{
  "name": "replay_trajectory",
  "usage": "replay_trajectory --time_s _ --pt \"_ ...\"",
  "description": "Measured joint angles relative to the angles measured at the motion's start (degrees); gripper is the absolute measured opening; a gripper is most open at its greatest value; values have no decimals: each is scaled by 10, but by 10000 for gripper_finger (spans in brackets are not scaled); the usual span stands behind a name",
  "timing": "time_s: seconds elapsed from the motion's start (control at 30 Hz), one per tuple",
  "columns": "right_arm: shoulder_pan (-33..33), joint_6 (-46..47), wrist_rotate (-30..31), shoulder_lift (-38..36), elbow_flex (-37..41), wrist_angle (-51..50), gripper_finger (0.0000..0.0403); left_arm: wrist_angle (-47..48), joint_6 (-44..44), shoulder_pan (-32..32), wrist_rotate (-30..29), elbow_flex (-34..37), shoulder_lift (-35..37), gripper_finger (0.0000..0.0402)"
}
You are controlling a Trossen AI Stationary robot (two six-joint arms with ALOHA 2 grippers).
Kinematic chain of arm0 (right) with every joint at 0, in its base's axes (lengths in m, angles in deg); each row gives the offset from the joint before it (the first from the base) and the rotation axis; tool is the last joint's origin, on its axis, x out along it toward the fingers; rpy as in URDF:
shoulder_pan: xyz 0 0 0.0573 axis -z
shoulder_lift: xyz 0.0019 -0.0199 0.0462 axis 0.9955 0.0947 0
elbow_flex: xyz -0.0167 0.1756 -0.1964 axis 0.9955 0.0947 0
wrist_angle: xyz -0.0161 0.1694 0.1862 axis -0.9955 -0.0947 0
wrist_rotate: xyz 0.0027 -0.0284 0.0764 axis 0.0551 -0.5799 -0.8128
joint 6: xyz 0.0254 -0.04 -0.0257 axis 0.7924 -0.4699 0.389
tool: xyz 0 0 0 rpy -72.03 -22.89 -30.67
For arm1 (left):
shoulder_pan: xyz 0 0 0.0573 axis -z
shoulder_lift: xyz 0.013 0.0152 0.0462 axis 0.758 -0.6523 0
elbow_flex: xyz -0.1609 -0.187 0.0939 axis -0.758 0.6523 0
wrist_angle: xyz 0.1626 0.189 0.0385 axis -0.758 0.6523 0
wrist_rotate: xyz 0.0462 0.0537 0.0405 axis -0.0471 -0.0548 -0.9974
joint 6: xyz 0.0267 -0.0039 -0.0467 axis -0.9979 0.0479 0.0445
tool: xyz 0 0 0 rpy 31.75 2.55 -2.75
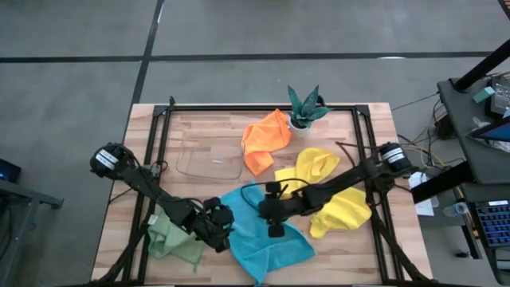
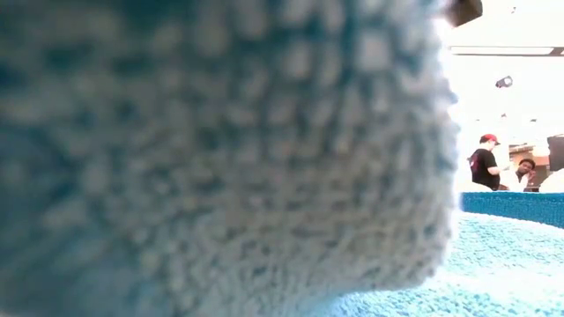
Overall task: Fold microfiber towels
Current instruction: Fold the blue microfiber cloth
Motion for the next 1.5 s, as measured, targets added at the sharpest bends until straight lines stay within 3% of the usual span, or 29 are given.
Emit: replay_trajectory --time_s 0.27,0.63,0.93,1.27,1.5 --pt "9 3 2 40 -12 -10 143 -3 1 -1 -16 14 -4 129" --pt "22 13 21 41 10 -15 114 -18 16 -1 -37 39 -4 129" --pt "23 15 26 39 11 -44 15 -18 42 -1 -41 62 -4 129" --pt "26 48 90 -3 12 -124 9 -20 90 1 -36 100 -2 129" --pt "32 87 93 -18 13 -154 25 -19 94 1 -34 101 -2 129"
